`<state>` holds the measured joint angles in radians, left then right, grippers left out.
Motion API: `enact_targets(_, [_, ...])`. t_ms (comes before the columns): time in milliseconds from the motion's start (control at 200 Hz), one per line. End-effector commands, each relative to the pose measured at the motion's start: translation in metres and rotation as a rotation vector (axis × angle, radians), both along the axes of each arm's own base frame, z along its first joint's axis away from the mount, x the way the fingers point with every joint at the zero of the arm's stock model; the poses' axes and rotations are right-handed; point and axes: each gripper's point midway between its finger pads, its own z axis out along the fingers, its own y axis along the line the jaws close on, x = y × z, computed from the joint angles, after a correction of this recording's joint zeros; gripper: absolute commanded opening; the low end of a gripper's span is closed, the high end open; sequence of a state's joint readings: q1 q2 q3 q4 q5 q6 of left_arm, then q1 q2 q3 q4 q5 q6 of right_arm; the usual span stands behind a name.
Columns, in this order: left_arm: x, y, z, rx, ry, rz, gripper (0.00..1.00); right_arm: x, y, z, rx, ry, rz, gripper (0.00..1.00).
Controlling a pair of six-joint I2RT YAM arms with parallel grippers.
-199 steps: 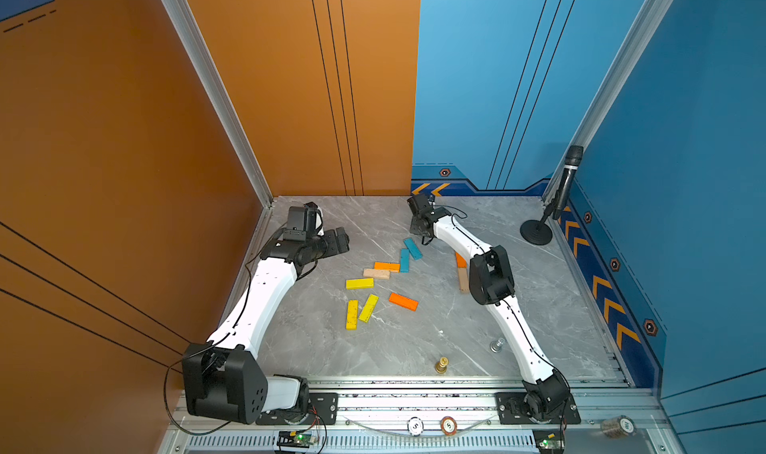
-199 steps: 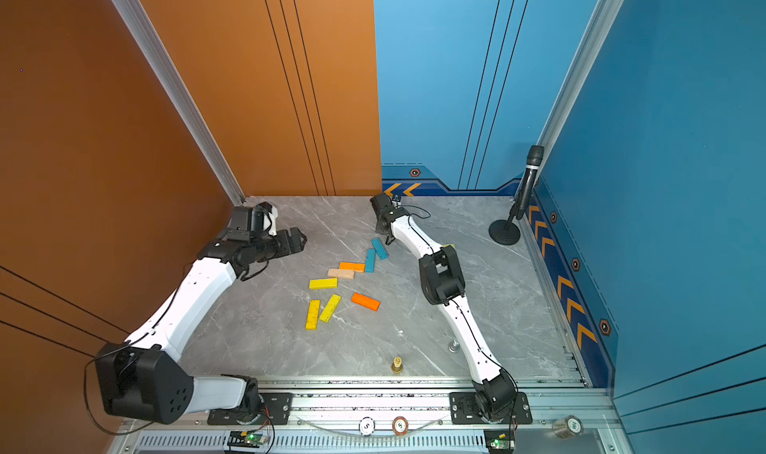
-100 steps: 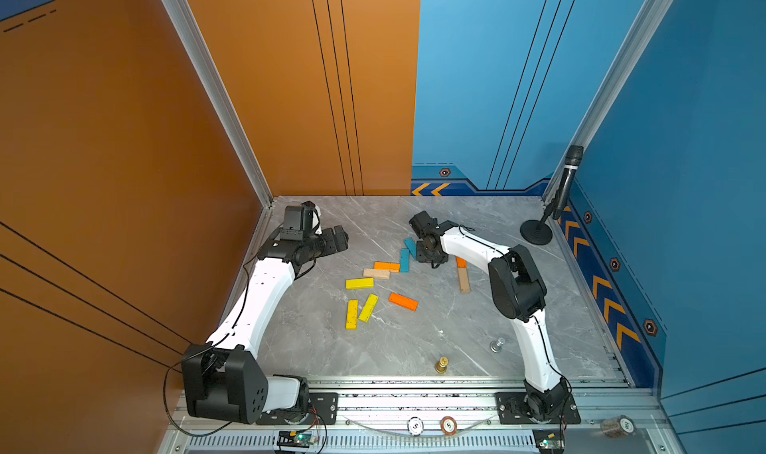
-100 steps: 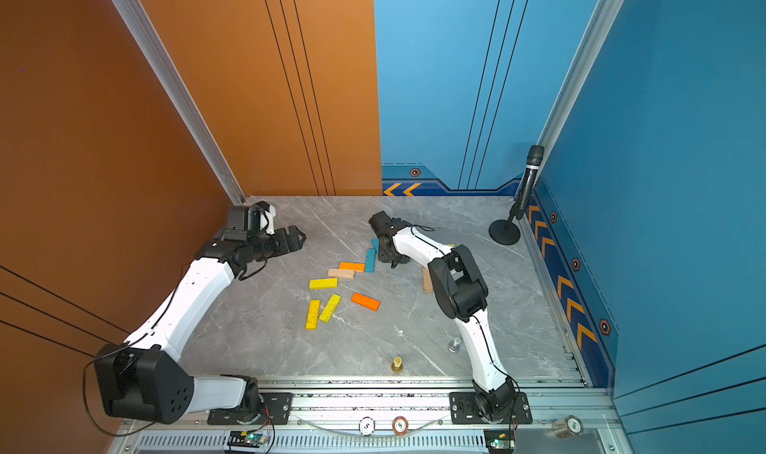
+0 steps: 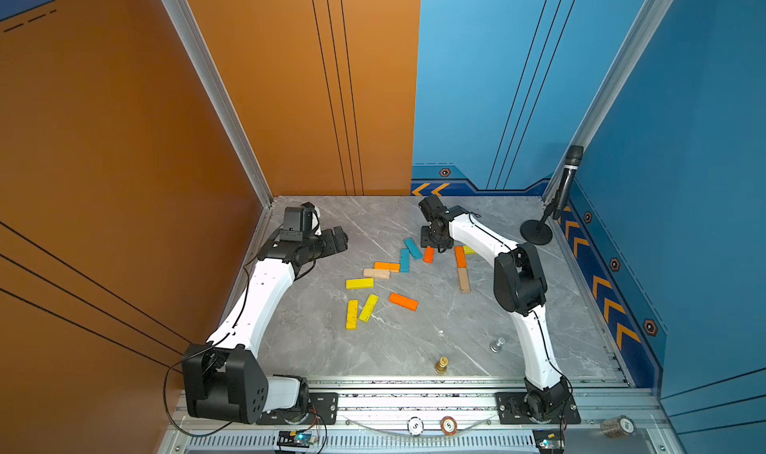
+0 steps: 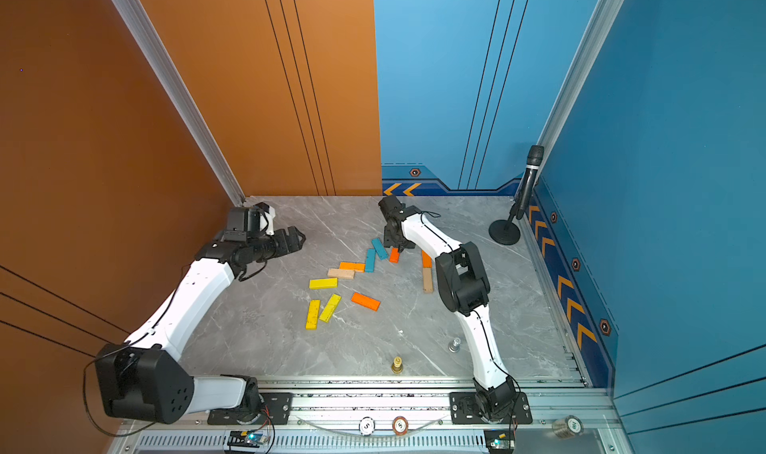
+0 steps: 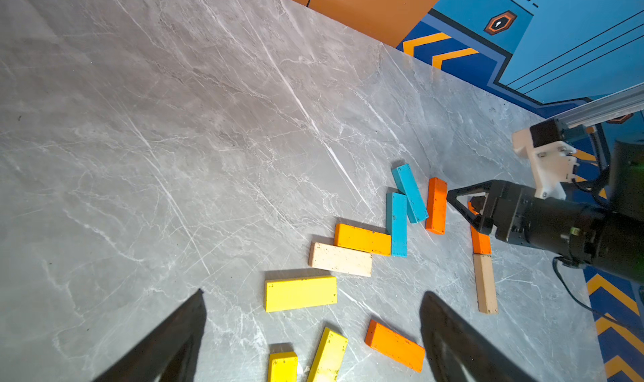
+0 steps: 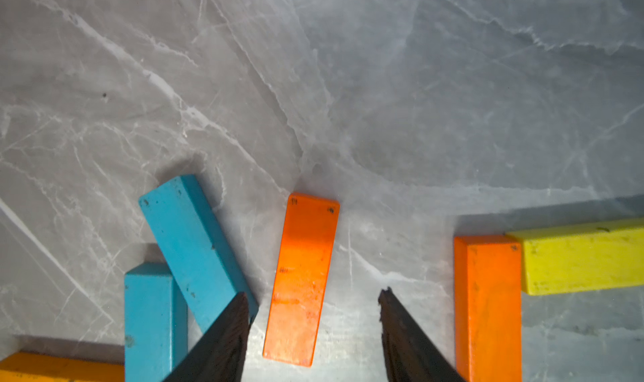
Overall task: Assemble the number 6 with building blocks
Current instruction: Pick up the building block from the center of the board.
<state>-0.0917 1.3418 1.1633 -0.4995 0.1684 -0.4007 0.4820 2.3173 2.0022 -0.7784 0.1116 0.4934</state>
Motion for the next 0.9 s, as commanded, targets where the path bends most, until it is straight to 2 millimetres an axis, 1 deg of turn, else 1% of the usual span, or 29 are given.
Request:
enact_targets(0, [-0.002, 0.001, 0.002, -0.012, -0.010, -0.002, 0.96, -0.005, 0.003, -0.022, -0.010, 0.074, 0.020, 0.60])
enact_targets(140, [-0.001, 0.002, 0.001, -0.006, -0.008, 0.001, 0.96, 0.001, 0.006, -0.030, -0.001, 0.085, 0.011, 0.59])
enact_targets(260, [-0.001, 0.001, 0.001, -0.007, -0.006, 0.001, 0.96, -0.001, 0.005, -0.039, -0.014, 0.107, 0.002, 0.55])
enact_targets(320, [-0.001, 0.001, 0.001, -0.006, -0.006, 0.000, 0.95, -0.004, 0.004, -0.044, -0.025, 0.123, -0.002, 0.51])
enact_targets(380, [-0.001, 0.002, 0.000, -0.004, -0.005, 0.001, 0.96, -0.007, 0.001, -0.048, -0.041, 0.137, -0.003, 0.44])
enact_targets(436, [-0.001, 0.002, 0.000, -0.008, -0.004, 0.001, 0.96, -0.009, 0.000, -0.046, -0.048, 0.139, 0.001, 0.39])
enact_targets(486, [0.000, 0.002, 0.000, -0.011, -0.004, 0.001, 0.95, -0.009, 0.000, -0.040, -0.048, 0.132, 0.008, 0.32])
enact_targets(581, [0.000, 0.002, 0.001, -0.014, -0.005, 0.001, 0.96, -0.008, -0.003, -0.019, -0.047, 0.103, 0.012, 0.25])
enact_targets(636, [0.000, 0.002, 0.001, -0.015, -0.006, 0.001, 0.95, -0.007, -0.004, -0.006, -0.031, 0.086, 0.014, 0.24])
enact_targets(726, [-0.001, 0.002, 0.001, -0.019, -0.006, -0.002, 0.95, -0.010, -0.003, 0.021, 0.001, 0.054, 0.023, 0.24])
enact_targets(811, [-0.001, 0.001, 0.003, -0.023, -0.008, -0.003, 0.95, -0.018, -0.006, 0.039, 0.023, 0.039, 0.019, 0.24])
enact_targets(896, [-0.002, -0.001, 0.002, -0.026, -0.007, -0.008, 0.95, -0.028, -0.015, 0.054, 0.055, 0.025, -0.006, 0.24])
